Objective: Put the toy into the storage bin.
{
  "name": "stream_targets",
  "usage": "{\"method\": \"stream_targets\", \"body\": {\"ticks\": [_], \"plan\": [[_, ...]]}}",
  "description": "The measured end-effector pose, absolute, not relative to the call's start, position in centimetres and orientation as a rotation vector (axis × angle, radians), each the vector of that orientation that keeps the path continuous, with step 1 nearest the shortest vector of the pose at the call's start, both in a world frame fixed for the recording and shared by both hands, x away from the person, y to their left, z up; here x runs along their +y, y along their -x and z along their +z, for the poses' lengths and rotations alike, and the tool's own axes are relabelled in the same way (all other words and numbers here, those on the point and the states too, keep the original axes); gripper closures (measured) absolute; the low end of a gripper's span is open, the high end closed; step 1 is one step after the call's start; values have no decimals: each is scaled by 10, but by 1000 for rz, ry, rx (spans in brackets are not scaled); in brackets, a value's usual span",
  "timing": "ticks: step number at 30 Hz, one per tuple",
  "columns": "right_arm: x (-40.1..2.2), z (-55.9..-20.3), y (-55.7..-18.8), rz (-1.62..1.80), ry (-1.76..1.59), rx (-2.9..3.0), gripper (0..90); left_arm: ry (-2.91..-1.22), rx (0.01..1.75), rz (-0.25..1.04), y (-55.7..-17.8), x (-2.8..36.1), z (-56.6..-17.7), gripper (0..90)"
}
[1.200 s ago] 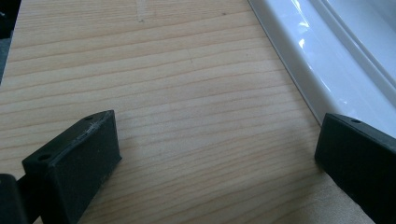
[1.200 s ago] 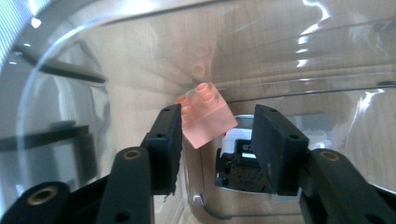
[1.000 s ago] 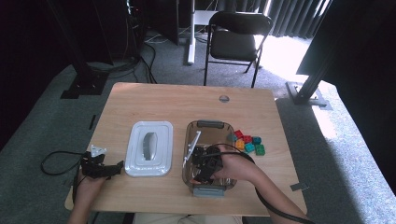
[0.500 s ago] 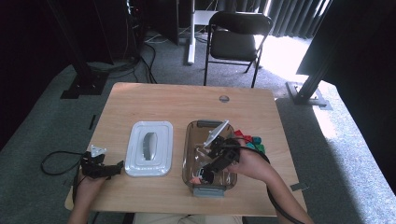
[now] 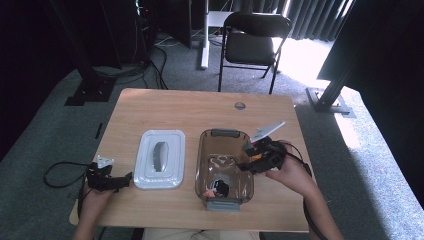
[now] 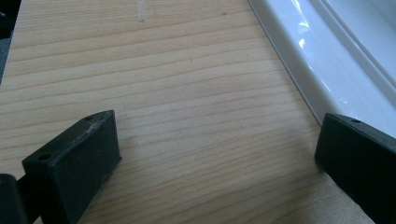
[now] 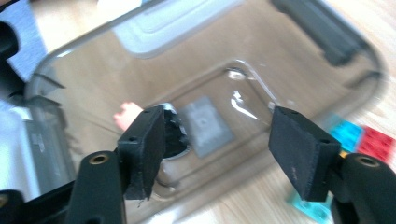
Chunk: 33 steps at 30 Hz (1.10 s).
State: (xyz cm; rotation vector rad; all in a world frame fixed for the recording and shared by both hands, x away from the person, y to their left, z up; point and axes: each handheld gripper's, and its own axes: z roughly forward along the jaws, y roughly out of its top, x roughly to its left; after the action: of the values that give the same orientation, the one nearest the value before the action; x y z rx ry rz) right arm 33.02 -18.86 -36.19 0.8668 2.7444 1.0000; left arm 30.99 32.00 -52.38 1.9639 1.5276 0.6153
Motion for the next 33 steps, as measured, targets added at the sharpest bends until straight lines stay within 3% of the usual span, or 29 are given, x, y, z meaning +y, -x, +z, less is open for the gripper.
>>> {"method": "stream_targets", "body": {"ticks": [4, 12, 22, 33], "plan": [[-203, -363, -330, 1006, -924, 2698, 316, -1961, 1528, 616, -310, 320, -524, 5], [-249, -376, -335, 1027, -1141, 2550, 344, -1962, 1527, 617, -310, 320, -524, 5], [-290, -420, -351, 948, -1423, 2385, 360, -1962, 1528, 617, -310, 320, -524, 5], [-307, -474, -372, 781, -1616, 2266, 368, -1961, 1528, 616, -310, 320, -524, 5]]}}
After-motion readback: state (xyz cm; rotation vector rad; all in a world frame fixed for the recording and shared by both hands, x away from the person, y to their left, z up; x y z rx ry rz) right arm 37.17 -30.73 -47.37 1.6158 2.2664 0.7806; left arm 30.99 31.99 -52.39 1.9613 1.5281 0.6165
